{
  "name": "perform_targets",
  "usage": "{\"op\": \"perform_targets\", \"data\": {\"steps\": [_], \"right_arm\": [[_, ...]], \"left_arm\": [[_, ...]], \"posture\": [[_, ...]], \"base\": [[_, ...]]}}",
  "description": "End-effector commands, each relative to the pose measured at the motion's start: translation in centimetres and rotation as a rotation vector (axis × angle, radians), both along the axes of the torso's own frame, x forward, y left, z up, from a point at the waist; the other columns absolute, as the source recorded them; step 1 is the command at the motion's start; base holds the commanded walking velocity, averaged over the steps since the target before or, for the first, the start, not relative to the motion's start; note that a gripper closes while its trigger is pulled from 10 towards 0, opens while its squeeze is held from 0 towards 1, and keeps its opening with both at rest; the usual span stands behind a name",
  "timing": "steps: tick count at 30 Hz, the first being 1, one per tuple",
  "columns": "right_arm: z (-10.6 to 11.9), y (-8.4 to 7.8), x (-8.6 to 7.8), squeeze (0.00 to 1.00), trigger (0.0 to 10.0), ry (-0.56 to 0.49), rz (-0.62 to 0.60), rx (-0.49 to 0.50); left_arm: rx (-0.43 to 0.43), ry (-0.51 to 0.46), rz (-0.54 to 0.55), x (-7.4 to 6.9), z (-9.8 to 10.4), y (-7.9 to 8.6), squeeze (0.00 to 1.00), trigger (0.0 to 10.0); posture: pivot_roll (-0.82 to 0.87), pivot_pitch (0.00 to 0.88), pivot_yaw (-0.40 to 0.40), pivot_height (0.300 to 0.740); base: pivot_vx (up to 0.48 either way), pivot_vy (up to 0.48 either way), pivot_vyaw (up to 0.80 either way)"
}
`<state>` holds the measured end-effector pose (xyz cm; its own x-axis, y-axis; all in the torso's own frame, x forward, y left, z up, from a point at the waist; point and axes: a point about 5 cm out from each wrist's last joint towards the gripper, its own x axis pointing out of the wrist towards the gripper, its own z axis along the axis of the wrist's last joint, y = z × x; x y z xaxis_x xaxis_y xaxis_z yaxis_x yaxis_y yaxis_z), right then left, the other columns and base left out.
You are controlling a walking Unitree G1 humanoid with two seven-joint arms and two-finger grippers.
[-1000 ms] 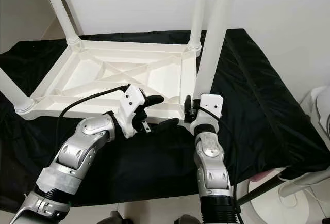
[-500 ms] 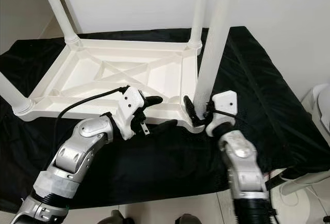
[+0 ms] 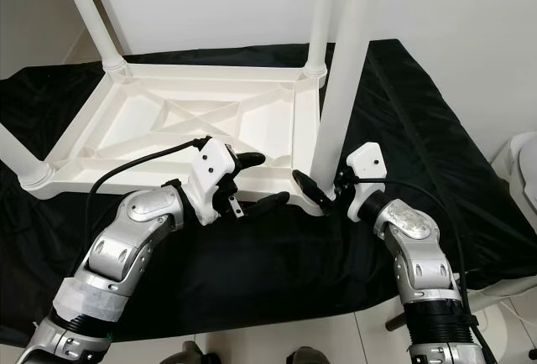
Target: Building children table
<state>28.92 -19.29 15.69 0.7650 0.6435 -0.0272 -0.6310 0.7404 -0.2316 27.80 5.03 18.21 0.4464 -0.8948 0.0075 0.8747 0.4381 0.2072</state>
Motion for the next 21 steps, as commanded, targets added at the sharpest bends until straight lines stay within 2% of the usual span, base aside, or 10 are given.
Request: {"op": "perform_targets", "data": {"steps": [1,10,11,12,13,15,16,17,18,21], "right_arm": [[-0.3,0.3,0.0,0.0,0.0,0.02,0.044,0.012],[-0.3,0.8,-0.3,0.0,0.0,0.008,0.016,0.071],[-0.2,1.2,-0.5,0.0,8.5,-0.001,-0.021,0.097],[-0.1,1.4,-0.5,0.0,10.0,-0.014,-0.052,0.114],[-0.1,1.4,-0.5,0.0,10.0,-0.014,-0.052,0.114],[0.3,2.2,-0.6,0.0,10.0,-0.048,-0.15,0.149],[0.3,2.2,-0.6,0.0,10.0,-0.048,-0.15,0.149],[0.4,2.6,-0.7,0.0,10.0,-0.056,-0.193,0.166],[0.5,3.5,-0.9,0.0,10.0,-0.078,-0.302,0.178],[0.5,3.7,-0.9,0.0,10.0,-0.083,-0.325,0.18]], "left_arm": [[-0.007,-0.019,0.133,0.5,0.1,0.7,0.0,10.0],[-0.016,-0.013,0.136,0.3,0.3,0.8,0.0,10.0],[-0.016,-0.011,0.136,0.2,0.2,0.8,0.0,10.0],[-0.016,-0.008,0.135,0.1,0.2,0.8,0.0,10.0],[-0.016,-0.008,0.135,0.1,0.2,0.8,0.0,10.0],[-0.017,-0.003,0.135,0.0,0.2,0.8,0.0,10.0],[-0.017,-0.003,0.135,0.0,0.2,0.8,0.0,10.0],[-0.018,0.002,0.135,0.0,0.2,0.9,0.0,10.0],[-0.016,0.006,0.134,-0.1,0.1,0.9,0.0,10.0],[-0.016,0.007,0.134,-0.1,0.1,0.9,0.0,10.0]], "posture": [[-0.13,0.069,0.077,0.74],[-0.13,0.076,0.074,0.74],[-0.13,0.082,0.072,0.74],[-0.13,0.089,0.071,0.74],[-0.13,0.089,0.071,0.74],[-0.13,0.095,0.071,0.74],[-0.13,0.095,0.071,0.74],[-0.13,0.097,0.072,0.74],[-0.13,0.097,0.072,0.74],[-0.13,0.097,0.072,0.74]], "base": [[0.0,0.0,0.0],[0.0,0.0,0.0],[0.0,0.0,0.0],[0.0,0.0,0.0],[0.0,0.0,0.0],[0.0,0.0,0.0],[0.0,0.0,0.0],[0.0,0.0,0.0],[0.0,0.0,0.0],[0.0,0.0,0.0]]}}
